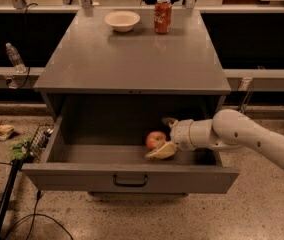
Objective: Place apple into top drawer
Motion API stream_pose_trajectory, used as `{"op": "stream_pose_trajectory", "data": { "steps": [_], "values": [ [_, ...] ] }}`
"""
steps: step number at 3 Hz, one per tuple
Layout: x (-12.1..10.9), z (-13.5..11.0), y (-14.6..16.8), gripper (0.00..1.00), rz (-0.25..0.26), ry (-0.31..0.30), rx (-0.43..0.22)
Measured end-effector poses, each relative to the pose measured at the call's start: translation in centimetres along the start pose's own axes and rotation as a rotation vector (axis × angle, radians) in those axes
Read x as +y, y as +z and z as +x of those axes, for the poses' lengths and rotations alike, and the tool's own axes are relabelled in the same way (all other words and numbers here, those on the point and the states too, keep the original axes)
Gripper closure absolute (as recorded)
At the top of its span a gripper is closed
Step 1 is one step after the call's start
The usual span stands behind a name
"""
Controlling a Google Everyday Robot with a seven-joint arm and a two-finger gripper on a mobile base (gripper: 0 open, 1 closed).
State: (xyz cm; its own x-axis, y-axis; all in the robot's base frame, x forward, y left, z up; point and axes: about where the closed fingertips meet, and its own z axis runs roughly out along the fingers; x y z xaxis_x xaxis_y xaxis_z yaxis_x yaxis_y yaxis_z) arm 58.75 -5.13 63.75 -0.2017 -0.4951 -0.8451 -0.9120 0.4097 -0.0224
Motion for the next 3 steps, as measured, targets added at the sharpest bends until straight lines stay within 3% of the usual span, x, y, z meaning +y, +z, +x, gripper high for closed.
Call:
{"op": "stream_pose_trajectory", "data": {
  "steps": [1, 2, 3],
  "values": [
    [-0.7, -0.3, -2.0, 0.18, 0.028, 0.017, 0.009],
    [-1.5, -0.3, -5.7, 0.13, 0.08, 0.064, 0.021],
    [-1.9, -0.7, -10.4, 0.35, 0.107, 0.103, 0.002]
  ]
}}
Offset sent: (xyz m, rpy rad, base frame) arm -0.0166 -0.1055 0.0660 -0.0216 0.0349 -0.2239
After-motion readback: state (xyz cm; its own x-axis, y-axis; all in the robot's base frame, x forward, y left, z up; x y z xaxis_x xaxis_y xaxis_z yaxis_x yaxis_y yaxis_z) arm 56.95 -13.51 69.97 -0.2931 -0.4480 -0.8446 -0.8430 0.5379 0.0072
